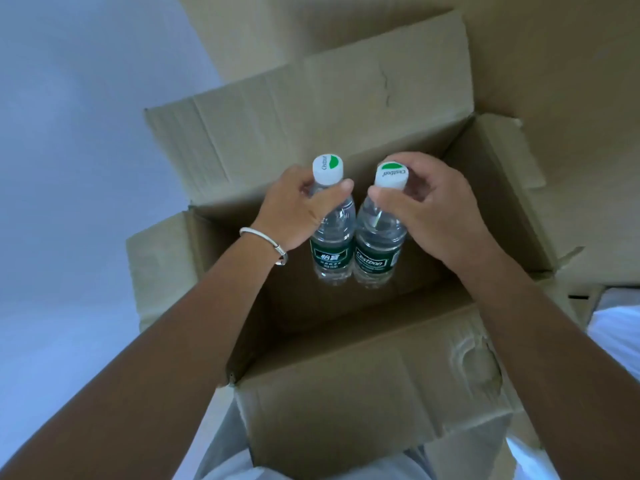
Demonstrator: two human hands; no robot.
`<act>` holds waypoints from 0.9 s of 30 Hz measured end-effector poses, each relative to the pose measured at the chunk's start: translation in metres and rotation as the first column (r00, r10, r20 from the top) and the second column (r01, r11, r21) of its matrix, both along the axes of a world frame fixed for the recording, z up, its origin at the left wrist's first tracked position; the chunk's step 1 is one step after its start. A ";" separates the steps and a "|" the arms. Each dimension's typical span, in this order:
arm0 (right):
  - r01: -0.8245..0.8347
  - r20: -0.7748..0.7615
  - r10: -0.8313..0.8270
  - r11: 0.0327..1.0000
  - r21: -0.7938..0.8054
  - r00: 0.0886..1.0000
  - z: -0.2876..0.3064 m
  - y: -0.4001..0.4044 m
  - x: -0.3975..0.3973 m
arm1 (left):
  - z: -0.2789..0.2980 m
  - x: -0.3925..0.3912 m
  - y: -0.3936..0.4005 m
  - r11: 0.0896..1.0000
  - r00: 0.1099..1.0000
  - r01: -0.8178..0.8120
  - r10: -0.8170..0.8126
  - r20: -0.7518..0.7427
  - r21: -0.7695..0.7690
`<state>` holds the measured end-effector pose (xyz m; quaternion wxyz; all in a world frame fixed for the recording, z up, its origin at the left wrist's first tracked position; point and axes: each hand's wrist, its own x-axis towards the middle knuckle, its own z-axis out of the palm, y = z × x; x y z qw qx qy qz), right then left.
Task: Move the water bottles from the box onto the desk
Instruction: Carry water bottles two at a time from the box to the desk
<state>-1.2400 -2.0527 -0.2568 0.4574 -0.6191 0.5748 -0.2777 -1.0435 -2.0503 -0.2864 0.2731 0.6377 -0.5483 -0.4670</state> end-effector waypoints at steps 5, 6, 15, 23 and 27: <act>-0.080 0.197 0.077 0.997 0.004 0.977 0.038 0.000 0.043 | 0.049 0.031 0.036 0.979 0.956 -0.198 0.205 -0.210 0.056; -0.100 0.234 0.097 0.995 0.004 0.967 0.046 0.003 0.052 | 0.060 0.037 0.044 0.966 0.935 -0.252 0.260 -0.243 0.061; -0.230 0.240 0.247 0.969 -0.095 0.939 0.110 0.045 0.127 | 0.130 0.071 0.116 0.825 0.750 -0.565 0.522 -0.405 0.018; -0.383 0.265 0.415 0.909 -0.166 0.870 0.136 0.137 0.204 | 0.157 0.121 0.229 0.697 0.599 -0.717 0.630 -0.495 0.019; -0.452 0.253 0.487 0.873 -0.185 0.836 0.137 0.205 0.244 | 0.158 0.153 0.307 0.616 0.505 -0.785 0.691 -0.517 0.056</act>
